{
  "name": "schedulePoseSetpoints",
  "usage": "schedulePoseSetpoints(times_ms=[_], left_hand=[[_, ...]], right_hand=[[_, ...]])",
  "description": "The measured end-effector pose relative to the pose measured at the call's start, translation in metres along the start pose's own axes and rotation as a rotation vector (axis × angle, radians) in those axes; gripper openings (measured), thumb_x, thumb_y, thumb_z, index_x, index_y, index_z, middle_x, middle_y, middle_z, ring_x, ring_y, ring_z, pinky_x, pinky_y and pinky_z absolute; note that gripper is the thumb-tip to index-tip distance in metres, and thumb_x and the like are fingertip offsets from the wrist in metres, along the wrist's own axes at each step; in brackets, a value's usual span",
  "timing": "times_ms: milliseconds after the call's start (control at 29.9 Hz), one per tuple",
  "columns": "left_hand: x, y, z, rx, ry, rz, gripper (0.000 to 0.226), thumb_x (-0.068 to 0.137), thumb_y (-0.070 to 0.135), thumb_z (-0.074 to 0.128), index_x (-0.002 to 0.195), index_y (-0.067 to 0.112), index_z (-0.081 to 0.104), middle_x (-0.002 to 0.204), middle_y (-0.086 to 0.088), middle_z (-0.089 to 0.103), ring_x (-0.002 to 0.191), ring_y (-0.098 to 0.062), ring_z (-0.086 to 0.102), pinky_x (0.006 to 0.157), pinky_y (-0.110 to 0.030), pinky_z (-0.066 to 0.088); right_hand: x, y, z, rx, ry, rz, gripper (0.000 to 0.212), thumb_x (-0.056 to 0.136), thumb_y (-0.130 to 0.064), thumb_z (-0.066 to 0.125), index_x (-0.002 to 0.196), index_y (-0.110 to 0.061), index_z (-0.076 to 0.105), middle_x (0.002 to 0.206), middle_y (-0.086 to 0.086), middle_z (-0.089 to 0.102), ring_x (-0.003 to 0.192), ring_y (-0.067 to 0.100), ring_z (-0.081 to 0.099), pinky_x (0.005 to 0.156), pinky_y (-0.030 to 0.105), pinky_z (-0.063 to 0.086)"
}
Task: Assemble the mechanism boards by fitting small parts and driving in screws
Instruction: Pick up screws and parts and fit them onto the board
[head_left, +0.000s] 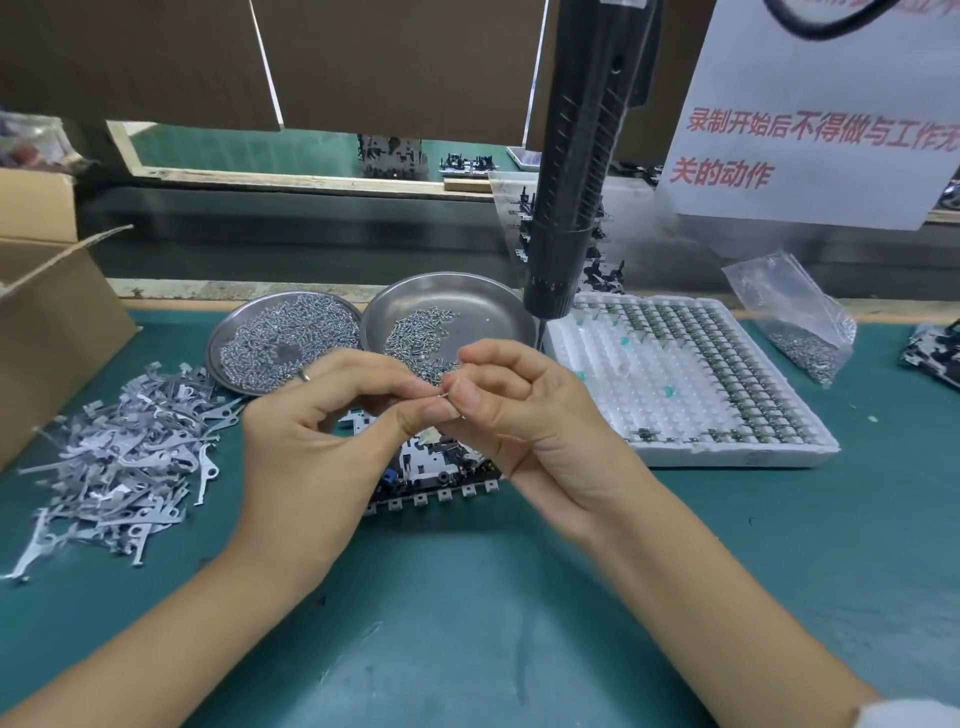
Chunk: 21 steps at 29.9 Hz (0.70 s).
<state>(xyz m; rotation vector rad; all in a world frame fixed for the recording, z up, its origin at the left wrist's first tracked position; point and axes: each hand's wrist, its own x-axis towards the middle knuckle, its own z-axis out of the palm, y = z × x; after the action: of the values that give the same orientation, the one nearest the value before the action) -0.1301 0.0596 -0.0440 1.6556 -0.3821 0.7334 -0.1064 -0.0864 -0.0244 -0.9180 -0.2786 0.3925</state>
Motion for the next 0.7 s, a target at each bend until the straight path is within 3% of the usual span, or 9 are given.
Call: schedulePoseSetpoints(times_ms=[100, 267, 401, 468, 568, 701], left_hand=[[0.0, 0.002, 0.0, 0.04, -0.02, 0.015, 0.005, 0.073, 0.032, 0.072, 0.075, 0.028, 0.069, 0.077, 0.012, 0.065, 0.071, -0.015, 0.059, 0.064, -0.032, 0.049], [0.0, 0.005, -0.001, 0.113, -0.014, 0.121, 0.008, 0.076, 0.029, 0.071, 0.071, 0.031, 0.065, 0.079, 0.011, 0.064, 0.074, -0.008, 0.06, 0.07, -0.021, 0.047], [0.0, 0.006, -0.001, 0.14, -0.029, 0.22, 0.012, 0.075, 0.022, 0.072, 0.083, 0.026, 0.063, 0.08, 0.006, 0.064, 0.077, -0.003, 0.06, 0.074, -0.015, 0.045], [-0.001, 0.006, -0.001, 0.136, -0.073, 0.241, 0.014, 0.075, 0.019, 0.072, 0.085, 0.023, 0.063, 0.082, 0.002, 0.064, 0.078, -0.004, 0.061, 0.075, -0.015, 0.045], [-0.002, 0.005, -0.001, 0.065, -0.134, 0.186, 0.005, 0.074, 0.021, 0.072, 0.076, 0.021, 0.068, 0.08, 0.002, 0.065, 0.078, -0.011, 0.063, 0.074, -0.021, 0.048], [-0.003, 0.004, 0.001, -0.094, -0.132, -0.05, 0.012, 0.064, 0.026, 0.075, 0.075, 0.023, 0.071, 0.078, 0.008, 0.069, 0.076, -0.012, 0.066, 0.074, -0.02, 0.051]], right_hand=[[0.0, -0.001, -0.001, -0.094, -0.01, -0.058, 0.019, 0.063, -0.003, 0.075, 0.072, -0.019, 0.074, 0.069, 0.001, 0.07, 0.065, 0.012, 0.068, 0.068, 0.029, 0.058], [0.0, -0.002, -0.001, -0.126, -0.007, -0.059, 0.02, 0.063, 0.0, 0.074, 0.071, -0.019, 0.074, 0.068, 0.001, 0.07, 0.064, 0.012, 0.068, 0.066, 0.028, 0.058], [0.0, -0.004, -0.004, -0.019, -0.064, 0.11, 0.028, 0.068, 0.008, 0.066, 0.072, -0.018, 0.076, 0.068, -0.001, 0.068, 0.064, 0.009, 0.067, 0.065, 0.021, 0.056], [0.0, -0.005, -0.006, 0.038, -0.088, 0.22, 0.037, 0.06, 0.018, 0.071, 0.073, -0.016, 0.076, 0.07, -0.001, 0.064, 0.066, 0.008, 0.064, 0.067, 0.018, 0.055], [0.001, -0.003, -0.009, 0.121, -0.1, 0.308, 0.035, 0.046, 0.0, 0.082, 0.078, -0.012, 0.076, 0.084, 0.007, 0.059, 0.079, 0.014, 0.061, 0.066, 0.018, 0.055], [0.001, -0.004, -0.013, 0.048, -0.15, 0.304, 0.038, 0.047, -0.011, 0.087, 0.083, -0.014, 0.075, 0.09, 0.007, 0.06, 0.083, 0.013, 0.063, 0.075, 0.018, 0.055]])
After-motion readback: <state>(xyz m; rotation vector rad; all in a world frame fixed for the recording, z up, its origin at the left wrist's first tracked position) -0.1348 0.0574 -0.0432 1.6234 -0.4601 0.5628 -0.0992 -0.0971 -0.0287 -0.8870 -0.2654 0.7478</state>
